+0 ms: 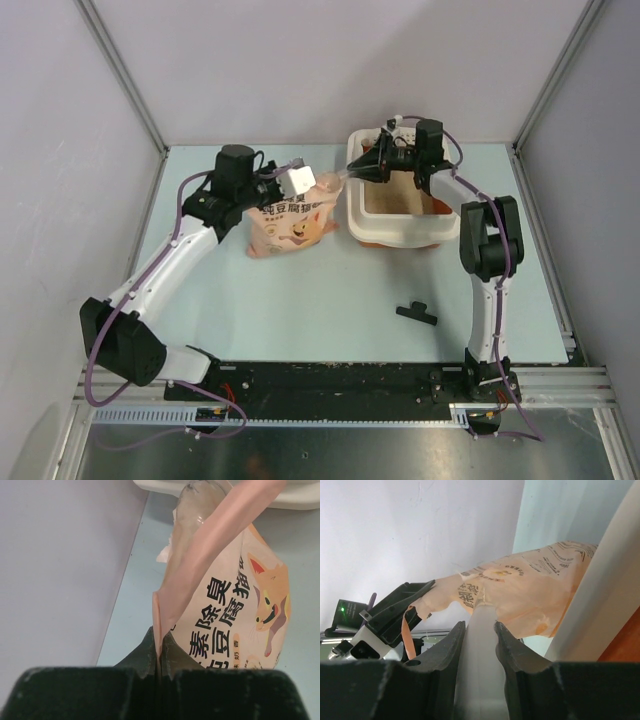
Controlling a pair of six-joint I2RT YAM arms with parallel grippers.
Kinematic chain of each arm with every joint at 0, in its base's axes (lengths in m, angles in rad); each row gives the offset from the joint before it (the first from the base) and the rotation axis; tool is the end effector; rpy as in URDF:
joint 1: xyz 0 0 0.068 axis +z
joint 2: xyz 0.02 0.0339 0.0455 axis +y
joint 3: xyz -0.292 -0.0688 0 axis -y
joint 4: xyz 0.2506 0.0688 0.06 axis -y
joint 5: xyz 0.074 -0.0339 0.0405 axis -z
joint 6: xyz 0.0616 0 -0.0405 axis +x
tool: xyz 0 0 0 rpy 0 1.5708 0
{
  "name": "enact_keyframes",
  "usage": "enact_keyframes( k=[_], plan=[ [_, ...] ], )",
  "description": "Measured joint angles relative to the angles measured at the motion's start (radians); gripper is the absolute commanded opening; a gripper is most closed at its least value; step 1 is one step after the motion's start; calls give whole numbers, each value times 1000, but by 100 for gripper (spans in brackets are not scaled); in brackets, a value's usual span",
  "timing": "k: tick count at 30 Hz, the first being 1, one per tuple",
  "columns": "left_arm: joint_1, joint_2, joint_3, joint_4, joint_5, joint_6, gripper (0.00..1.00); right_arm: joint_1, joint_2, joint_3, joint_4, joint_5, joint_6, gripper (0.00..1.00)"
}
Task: Fill the litter box with clean litter
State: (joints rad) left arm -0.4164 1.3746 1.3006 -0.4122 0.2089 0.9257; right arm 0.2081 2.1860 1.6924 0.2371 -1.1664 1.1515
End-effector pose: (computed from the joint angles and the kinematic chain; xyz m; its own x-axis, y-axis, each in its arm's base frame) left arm 0.3022 -0.1476 0.3785 0.1932 0.7693 -0.6090 0.6802 0.3423 0.6482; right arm 0.5095 0.1655 0.2611 -0.9700 0.1625 -0.1808 -0.1606 0.1298 0.9784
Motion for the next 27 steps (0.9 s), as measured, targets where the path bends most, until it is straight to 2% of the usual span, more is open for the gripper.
enact_keyframes(
  k=[5,15,27],
  plan=[
    [-5,0,0,2,3,10,0,-21,-13,0,19,-3,2,0],
    [-30,0,-18,26,-2,11,0,-35,-95,-18,-62,17,-31,0],
    [-58,-14,-41,45,-27,19,0,-79,-101,-57,-75,-13,-34,0]
  ],
)
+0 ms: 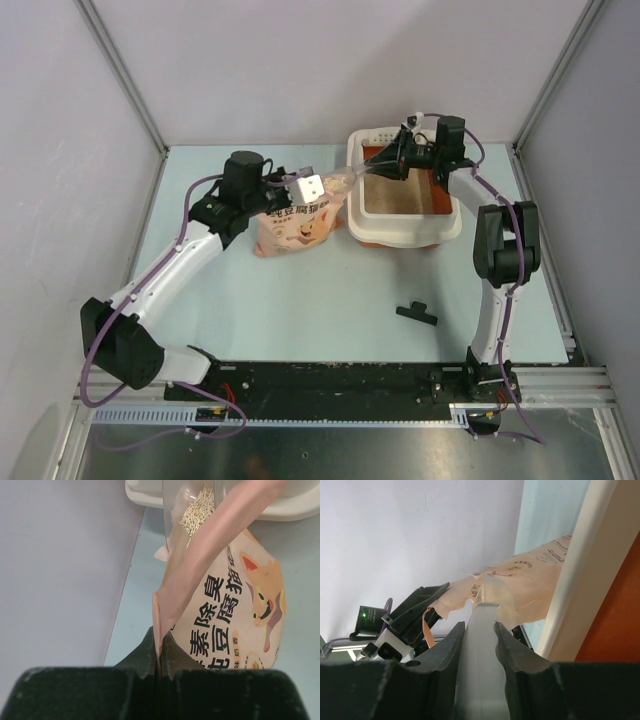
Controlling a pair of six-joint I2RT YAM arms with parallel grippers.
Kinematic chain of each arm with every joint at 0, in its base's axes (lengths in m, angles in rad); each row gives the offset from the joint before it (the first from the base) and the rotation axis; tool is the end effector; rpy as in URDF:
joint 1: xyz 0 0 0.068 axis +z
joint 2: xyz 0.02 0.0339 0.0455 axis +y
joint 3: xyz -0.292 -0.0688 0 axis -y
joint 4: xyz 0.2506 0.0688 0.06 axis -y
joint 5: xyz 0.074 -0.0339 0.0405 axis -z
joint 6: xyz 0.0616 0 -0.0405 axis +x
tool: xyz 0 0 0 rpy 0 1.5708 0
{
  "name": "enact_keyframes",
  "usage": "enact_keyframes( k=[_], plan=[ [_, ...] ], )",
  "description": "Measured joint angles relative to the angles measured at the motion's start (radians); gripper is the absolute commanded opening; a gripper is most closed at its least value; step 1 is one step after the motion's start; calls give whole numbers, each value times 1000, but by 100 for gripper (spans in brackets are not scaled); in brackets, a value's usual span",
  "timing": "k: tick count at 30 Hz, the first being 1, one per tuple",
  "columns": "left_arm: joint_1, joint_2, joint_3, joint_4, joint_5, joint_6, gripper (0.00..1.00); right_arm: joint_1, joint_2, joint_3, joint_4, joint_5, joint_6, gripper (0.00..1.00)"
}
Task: Fill the litter box with clean litter
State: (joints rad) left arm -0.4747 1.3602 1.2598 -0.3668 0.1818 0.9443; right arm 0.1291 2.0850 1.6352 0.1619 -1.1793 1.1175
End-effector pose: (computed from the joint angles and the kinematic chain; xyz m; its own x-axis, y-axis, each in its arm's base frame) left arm 0.2924 -0.1628 0.3730 0.2456 0.7696 -0.5894 0.6723 0.3029 0.6755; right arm 0.4973 0.1220 0.2851 -0.9576 0.2216 -0.1840 -0.1533 0.1486 0.9769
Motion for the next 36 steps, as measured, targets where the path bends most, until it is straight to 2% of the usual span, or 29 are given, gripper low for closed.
enact_keyframes(
  k=[36],
  plan=[
    [-5,43,24,21,-28,2,0,-128,-32,-51,61,-17,63,0]
  ],
)
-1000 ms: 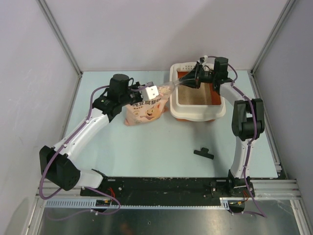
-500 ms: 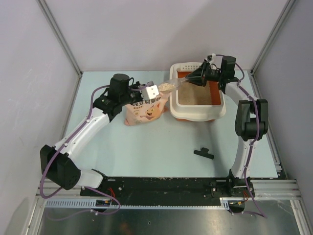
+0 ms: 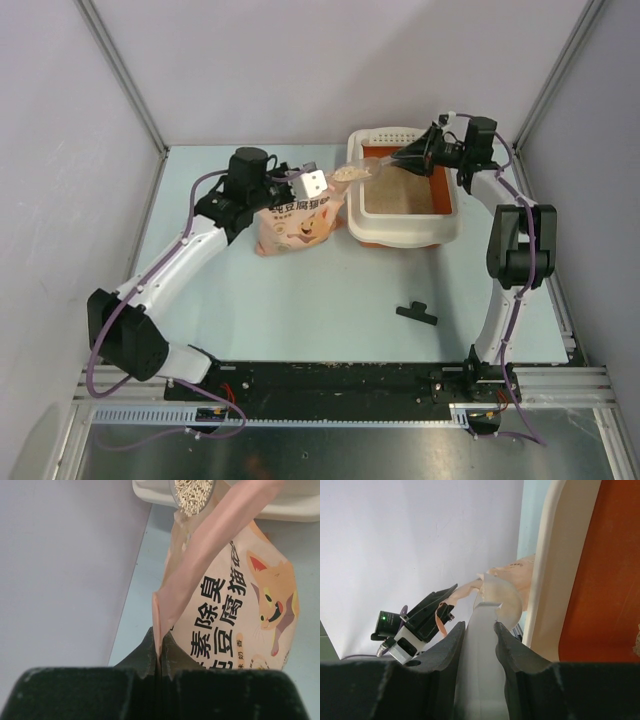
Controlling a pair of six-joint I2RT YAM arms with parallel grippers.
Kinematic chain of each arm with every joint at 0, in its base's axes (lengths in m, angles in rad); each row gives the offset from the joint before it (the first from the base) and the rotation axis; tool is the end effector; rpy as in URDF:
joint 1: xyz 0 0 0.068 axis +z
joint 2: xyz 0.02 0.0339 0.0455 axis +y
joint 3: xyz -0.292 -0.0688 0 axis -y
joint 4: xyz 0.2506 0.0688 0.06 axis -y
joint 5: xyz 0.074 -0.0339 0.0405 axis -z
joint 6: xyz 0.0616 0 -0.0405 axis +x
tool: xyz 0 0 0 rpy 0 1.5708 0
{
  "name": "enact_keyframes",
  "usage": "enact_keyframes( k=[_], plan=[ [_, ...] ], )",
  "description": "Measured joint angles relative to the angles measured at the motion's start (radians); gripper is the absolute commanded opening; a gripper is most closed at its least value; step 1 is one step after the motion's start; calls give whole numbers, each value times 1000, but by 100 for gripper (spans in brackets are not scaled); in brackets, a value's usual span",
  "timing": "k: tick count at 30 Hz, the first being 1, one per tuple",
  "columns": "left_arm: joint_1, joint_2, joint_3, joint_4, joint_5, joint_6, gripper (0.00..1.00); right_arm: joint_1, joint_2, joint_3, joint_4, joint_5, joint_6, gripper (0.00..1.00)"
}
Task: Fill the litter box with clean litter
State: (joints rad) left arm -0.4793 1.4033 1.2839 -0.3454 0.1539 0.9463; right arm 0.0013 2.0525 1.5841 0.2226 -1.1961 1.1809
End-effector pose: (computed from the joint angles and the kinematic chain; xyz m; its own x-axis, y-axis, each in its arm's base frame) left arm 0.3043 -0.1688 0.3707 0.2358 0.7809 -0.5784 0.6602 0.3080 0.6850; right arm 0.4995 0.0580 0.2892 -0.9278 0.3373 -0.1592 -0.1182 0.1390 0.9832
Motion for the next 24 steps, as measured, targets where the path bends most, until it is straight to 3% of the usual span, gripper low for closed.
enact_keyframes(
  k=[16,24],
  plan=[
    [0,46,27,27,-13,5,0,-187,-87,-33,26,-7,-7,0],
    [0,60,38,30,0,-5,0,-294,-93,-27,-191,73,-246,0]
  ],
)
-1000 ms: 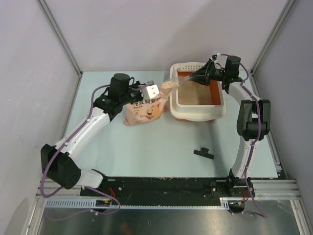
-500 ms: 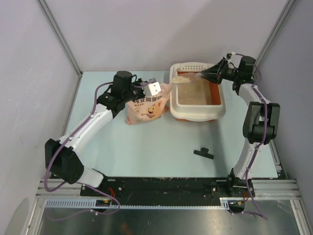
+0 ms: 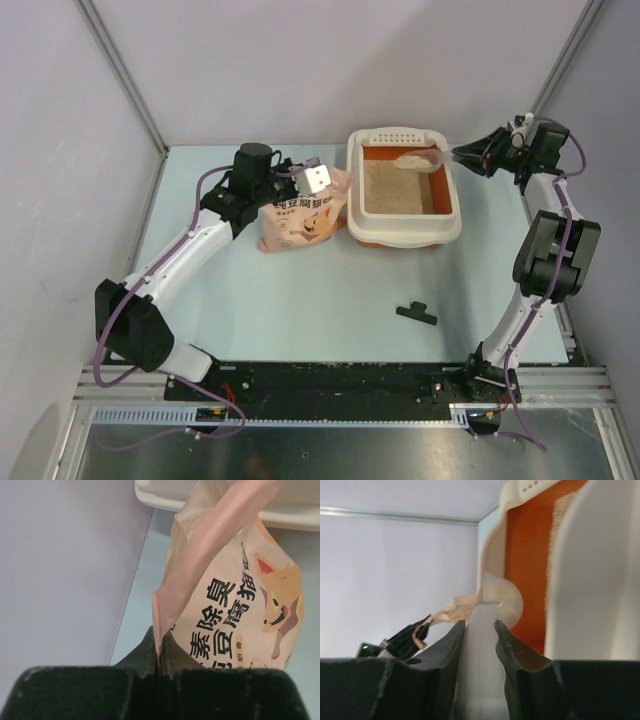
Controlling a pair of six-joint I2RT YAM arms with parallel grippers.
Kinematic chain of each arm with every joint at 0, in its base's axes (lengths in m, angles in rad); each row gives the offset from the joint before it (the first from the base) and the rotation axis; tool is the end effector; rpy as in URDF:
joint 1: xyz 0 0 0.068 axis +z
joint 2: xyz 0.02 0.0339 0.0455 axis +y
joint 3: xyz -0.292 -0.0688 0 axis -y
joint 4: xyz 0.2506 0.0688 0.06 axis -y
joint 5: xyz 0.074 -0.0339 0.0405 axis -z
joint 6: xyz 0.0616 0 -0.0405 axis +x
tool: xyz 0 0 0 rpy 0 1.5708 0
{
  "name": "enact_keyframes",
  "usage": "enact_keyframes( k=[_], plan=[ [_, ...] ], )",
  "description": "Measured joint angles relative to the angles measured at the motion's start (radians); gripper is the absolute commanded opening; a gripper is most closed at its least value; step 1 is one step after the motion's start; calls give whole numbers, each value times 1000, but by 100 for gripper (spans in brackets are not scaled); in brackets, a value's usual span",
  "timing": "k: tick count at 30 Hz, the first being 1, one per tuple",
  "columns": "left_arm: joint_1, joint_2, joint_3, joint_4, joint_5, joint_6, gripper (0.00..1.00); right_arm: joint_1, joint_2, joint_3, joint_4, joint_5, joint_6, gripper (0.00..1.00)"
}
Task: Fill the litter box with clean litter
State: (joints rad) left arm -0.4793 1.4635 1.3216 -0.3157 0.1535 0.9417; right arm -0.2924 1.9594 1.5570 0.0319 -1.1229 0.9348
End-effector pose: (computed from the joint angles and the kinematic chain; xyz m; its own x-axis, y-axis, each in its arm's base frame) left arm 0.3207 -0.1773 0.3682 0.2362 0.7778 -0.5825 0.6567 0.3140 0.6856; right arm 0.4743 -0.0848 0.3043 -0.7528 0.5904 -0.2911 -0.1248 0.3062 0.9437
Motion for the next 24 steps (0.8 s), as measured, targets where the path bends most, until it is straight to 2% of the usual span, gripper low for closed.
enact_keyframes(
  k=[3,7,14,19,24],
  plan=[
    [0,0,0,0,10,-6,0,5,0,40,-152,68,-146,0],
    [0,-2,-1,0,20,-17,0,44,16,211,-333,182,-340,0],
    [0,-25,-39,24,36,-18,0,101,146,543,-394,273,-436,0],
    [0,-32,-56,45,37,-17,0,112,178,534,-445,303,-467,0],
    [4,-32,-58,51,37,-17,0,108,132,394,-477,304,-481,0]
  ],
)
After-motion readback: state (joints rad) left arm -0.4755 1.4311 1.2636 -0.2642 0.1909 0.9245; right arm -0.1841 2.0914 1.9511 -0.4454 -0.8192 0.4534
